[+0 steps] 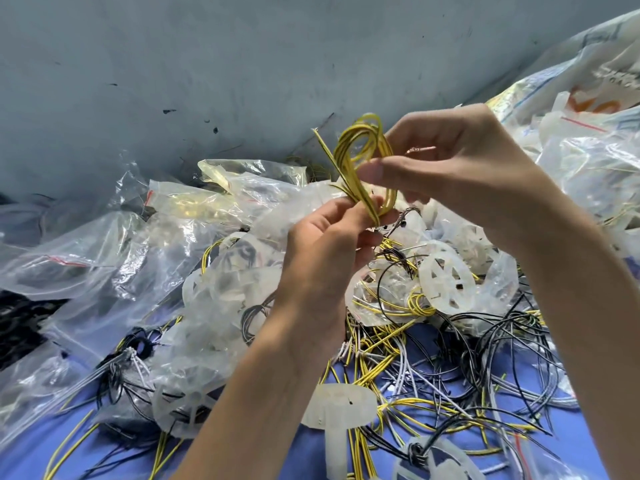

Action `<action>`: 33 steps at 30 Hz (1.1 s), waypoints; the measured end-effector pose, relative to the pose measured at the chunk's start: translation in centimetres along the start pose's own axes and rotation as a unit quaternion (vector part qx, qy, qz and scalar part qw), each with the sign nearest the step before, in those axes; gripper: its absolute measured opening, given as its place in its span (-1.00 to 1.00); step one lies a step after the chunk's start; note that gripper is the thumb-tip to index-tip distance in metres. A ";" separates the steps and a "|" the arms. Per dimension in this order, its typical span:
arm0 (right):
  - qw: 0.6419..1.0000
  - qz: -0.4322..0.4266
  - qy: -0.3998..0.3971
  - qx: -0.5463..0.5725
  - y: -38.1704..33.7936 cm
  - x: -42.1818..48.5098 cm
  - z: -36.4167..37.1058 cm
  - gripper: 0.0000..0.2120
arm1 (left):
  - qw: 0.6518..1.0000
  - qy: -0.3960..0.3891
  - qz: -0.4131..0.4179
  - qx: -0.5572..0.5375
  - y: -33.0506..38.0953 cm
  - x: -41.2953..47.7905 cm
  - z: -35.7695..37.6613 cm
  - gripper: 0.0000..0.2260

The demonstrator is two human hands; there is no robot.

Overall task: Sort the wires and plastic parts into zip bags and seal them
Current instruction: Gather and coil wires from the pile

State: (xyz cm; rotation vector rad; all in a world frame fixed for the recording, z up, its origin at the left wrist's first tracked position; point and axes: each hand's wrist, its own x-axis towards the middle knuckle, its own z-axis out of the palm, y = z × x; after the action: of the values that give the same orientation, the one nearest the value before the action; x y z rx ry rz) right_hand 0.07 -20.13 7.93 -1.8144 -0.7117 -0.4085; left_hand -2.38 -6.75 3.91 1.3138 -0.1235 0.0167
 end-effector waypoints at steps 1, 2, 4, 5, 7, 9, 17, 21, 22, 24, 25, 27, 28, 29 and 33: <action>1.000 0.022 0.016 -0.002 0.2 0.2 -0.2 -0.74 | 1.000 -0.001 0.009 0.020 0.0 0.0 -0.1 -0.84; 0.999 0.046 0.019 -0.005 0.5 0.3 -0.3 -0.73 | 0.999 -0.001 0.022 0.042 0.0 0.1 -0.3 -0.85; 0.997 0.081 -0.011 -0.003 0.7 0.3 -0.5 -0.71 | 0.995 -0.003 0.058 0.081 0.0 0.1 -0.5 -0.86; 0.995 0.091 -0.028 0.009 0.8 0.3 -0.6 -0.66 | 0.993 -0.009 0.073 0.094 0.0 0.0 -0.5 -0.85; 0.991 0.109 -0.060 0.044 0.9 0.1 -0.8 -0.58 | 0.988 -0.030 0.095 0.114 0.2 -0.2 -0.4 -0.83; 0.984 0.126 -0.101 0.074 1.1 0.0 -1.1 -0.59 | 0.984 -0.049 0.108 0.131 0.3 -0.3 -0.3 -0.82; 0.955 0.147 -0.178 0.186 1.7 -0.3 -2.0 -0.83 | 0.959 -0.103 0.145 0.220 1.1 0.2 -1.7 -0.77; 0.951 0.137 -0.185 0.205 1.9 -0.2 -1.7 -0.71 | 0.948 -0.141 0.144 0.246 1.1 0.1 -2.0 -0.73; 0.953 0.132 -0.188 0.197 1.9 -0.2 -1.6 -0.71 | 0.943 -0.144 0.139 0.265 0.8 0.2 -2.0 -0.74; 0.961 0.130 -0.179 0.163 1.7 -0.2 -1.3 -0.76 | 0.931 -0.150 0.133 0.304 0.1 0.2 -1.8 -0.76; 0.968 0.128 -0.170 0.134 1.5 -0.2 -1.1 -0.77 | 0.929 -0.150 0.132 0.311 -0.1 0.2 -1.7 -0.77; 0.981 0.110 -0.145 0.073 1.2 -0.2 -0.8 -0.75 | 0.933 -0.145 0.123 0.306 -0.3 0.3 -1.6 -0.79; 0.985 0.097 -0.133 0.051 1.2 -0.2 -0.7 -0.73 | 0.932 -0.140 0.123 0.309 -0.3 0.5 -1.7 -0.79; 0.988 0.088 -0.121 0.036 1.0 -0.1 -0.6 -0.71 | 0.929 -0.137 0.126 0.319 -0.3 0.5 -1.7 -0.78; 0.995 0.058 -0.079 0.019 0.9 0.0 -0.5 -0.72 | 0.893 -0.082 0.180 0.405 -0.3 0.7 -2.0 -0.84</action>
State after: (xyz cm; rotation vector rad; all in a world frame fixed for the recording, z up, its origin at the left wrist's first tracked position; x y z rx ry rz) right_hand 0.65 -20.85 7.47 -1.8565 -0.7128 -0.1761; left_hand -1.48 -4.89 3.23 2.1128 -0.5509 0.3017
